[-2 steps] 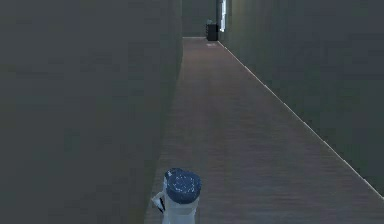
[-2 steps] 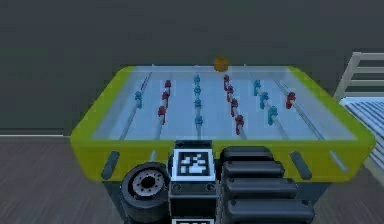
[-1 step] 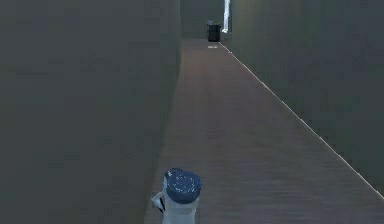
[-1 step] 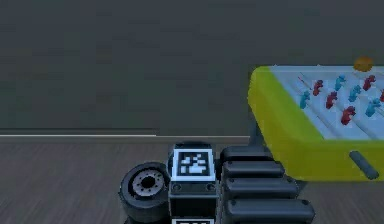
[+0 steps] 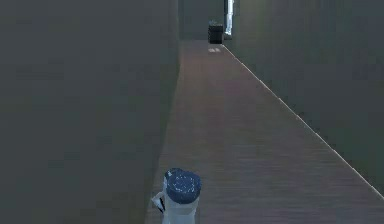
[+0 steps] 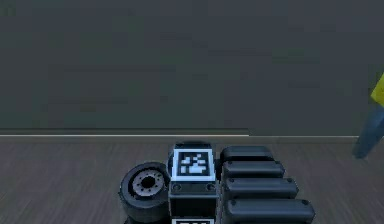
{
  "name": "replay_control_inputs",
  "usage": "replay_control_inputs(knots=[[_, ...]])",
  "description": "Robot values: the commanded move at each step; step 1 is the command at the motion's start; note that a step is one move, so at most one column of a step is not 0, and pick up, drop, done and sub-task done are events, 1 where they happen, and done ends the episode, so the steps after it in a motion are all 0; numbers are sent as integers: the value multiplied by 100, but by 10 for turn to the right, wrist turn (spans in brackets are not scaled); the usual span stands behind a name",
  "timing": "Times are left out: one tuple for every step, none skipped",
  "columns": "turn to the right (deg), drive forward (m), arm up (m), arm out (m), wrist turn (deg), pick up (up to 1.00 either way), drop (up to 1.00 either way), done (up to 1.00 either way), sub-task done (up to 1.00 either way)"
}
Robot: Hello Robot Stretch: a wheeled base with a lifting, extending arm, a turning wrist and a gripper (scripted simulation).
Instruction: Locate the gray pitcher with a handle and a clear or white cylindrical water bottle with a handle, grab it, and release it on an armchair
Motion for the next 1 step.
replay_control_inputs(knots=[[0,100,0,0,0,0,0,0,0]])
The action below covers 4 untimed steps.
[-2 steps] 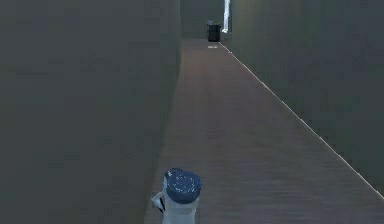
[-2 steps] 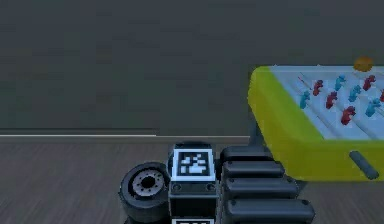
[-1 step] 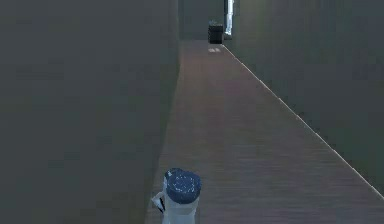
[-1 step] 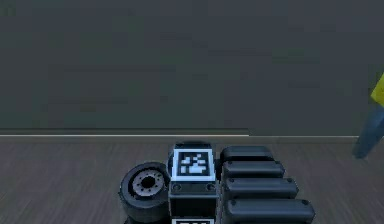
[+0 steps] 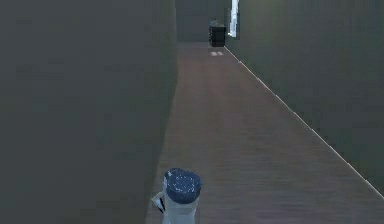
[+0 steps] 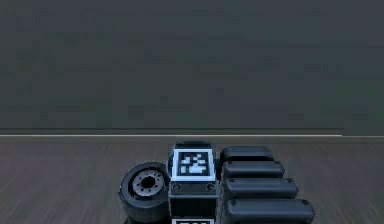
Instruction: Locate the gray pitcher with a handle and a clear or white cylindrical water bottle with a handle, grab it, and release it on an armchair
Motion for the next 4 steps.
replay_control_inputs(knots=[[0,100,0,0,0,0,0,0,0],[0,100,0,0,0,0,0,0,0],[0,100,0,0,0,0,0,0,0],[0,100,0,0,0,0,0,0,0]])
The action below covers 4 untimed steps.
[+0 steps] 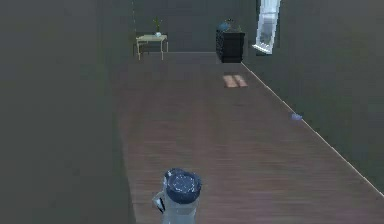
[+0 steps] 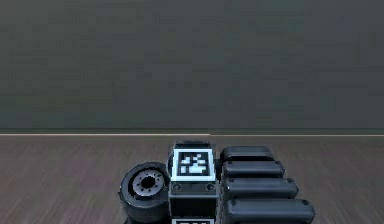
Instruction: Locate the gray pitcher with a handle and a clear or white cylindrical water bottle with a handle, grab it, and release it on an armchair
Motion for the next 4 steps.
replay_control_inputs(knots=[[0,100,0,0,0,0,0,0,0],[180,0,0,0,0,0,0,0,0],[0,5,0,0,0,0,0,0,0],[-450,0,0,0,0,0,0,0,0]])
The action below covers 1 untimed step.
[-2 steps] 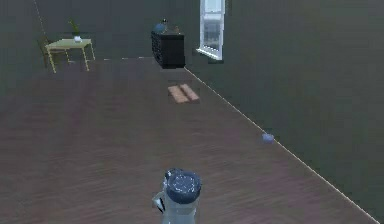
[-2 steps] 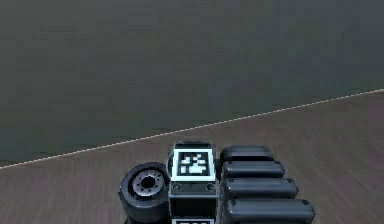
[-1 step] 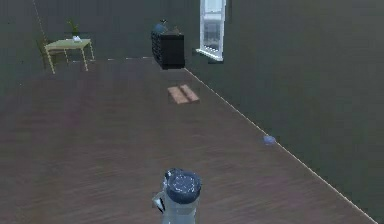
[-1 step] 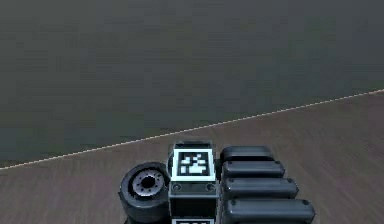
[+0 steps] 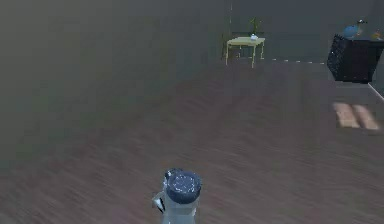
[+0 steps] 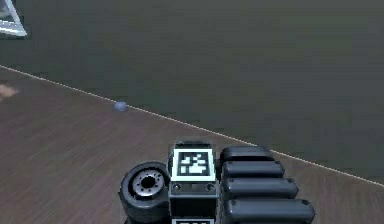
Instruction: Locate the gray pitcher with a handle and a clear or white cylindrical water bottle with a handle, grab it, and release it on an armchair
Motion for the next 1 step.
replay_control_inputs(knots=[[-120,0,0,0,0,0,0,0,0]])
